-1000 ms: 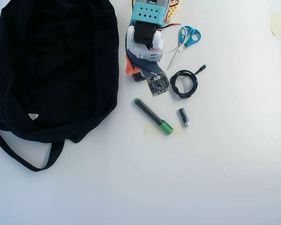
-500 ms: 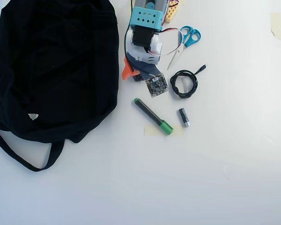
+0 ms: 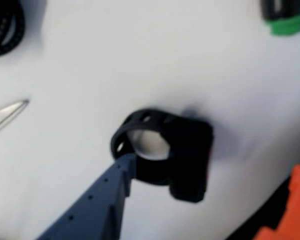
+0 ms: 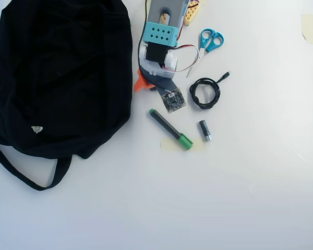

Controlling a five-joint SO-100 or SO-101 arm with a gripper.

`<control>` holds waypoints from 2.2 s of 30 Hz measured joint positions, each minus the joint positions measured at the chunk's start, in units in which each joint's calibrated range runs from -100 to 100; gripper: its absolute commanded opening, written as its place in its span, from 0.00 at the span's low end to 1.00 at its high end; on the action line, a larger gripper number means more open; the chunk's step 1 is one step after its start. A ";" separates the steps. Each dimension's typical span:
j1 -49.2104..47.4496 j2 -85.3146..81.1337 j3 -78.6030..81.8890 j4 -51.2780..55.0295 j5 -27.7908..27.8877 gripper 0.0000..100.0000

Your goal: Put the bike light into the black bag

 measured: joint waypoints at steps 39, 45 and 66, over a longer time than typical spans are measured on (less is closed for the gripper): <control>0.73 6.31 1.89 -5.58 0.49 0.14; 0.59 6.39 1.65 -6.01 0.49 0.04; 0.66 6.39 -0.63 -6.35 0.49 0.02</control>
